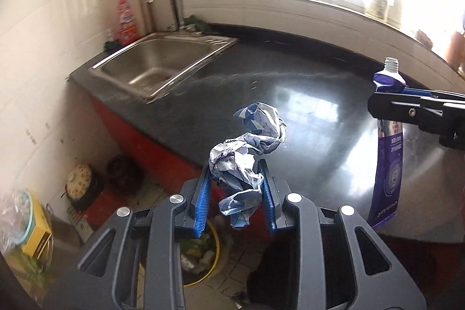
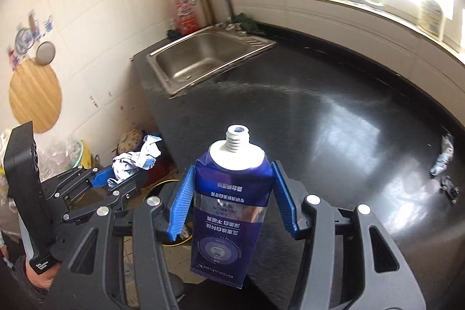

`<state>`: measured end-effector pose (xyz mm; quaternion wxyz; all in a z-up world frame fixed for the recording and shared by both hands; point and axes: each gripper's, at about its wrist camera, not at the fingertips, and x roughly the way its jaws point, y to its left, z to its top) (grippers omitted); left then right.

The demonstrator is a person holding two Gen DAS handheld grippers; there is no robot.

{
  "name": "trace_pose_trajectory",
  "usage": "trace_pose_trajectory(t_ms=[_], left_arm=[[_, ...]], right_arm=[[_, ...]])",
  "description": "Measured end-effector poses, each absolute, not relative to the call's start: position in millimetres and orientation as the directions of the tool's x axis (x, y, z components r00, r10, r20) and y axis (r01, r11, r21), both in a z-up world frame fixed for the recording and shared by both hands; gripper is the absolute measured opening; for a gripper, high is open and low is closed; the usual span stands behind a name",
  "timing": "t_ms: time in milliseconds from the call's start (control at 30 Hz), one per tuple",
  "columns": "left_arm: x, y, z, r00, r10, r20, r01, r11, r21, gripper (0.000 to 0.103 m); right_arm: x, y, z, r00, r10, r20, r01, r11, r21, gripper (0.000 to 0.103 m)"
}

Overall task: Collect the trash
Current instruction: 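Carry foil wrapper and blue tube over the black bin and open both tools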

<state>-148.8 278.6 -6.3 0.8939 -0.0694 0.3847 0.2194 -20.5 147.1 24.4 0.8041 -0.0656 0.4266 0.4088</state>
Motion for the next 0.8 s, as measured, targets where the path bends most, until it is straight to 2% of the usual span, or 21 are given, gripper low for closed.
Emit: trace_pose_trajectory(t_ms=[167,300,567,800], left_arm=[[-212,324,-26,0.509,0.411,-0.756,-0.582,0.812,0.05,0.031],[-245,352,-52,0.453,0.408,-0.792,-0.65,0.76,0.02,0.031],[-262,385,-95,0.423,0.372,-0.826,-0.695,0.719,-0.032,0.031],[-261,407,-130,0.39,0.362,-0.847,-0.709,0.704,-0.025,0.031]], right_arm=[[-62,218,13,0.184,0.642,-0.744,-0.802,0.536,0.263,0.052],[-91,265,-2,0.107,0.644,-0.757,-0.848,0.456,0.269,0.052],[-123,333,-41,0.015,0.6,-0.8,-0.895,0.365,0.256,0.053],[-130,373,-82,-0.013,0.547,-0.837,-0.911,0.338,0.235,0.053]])
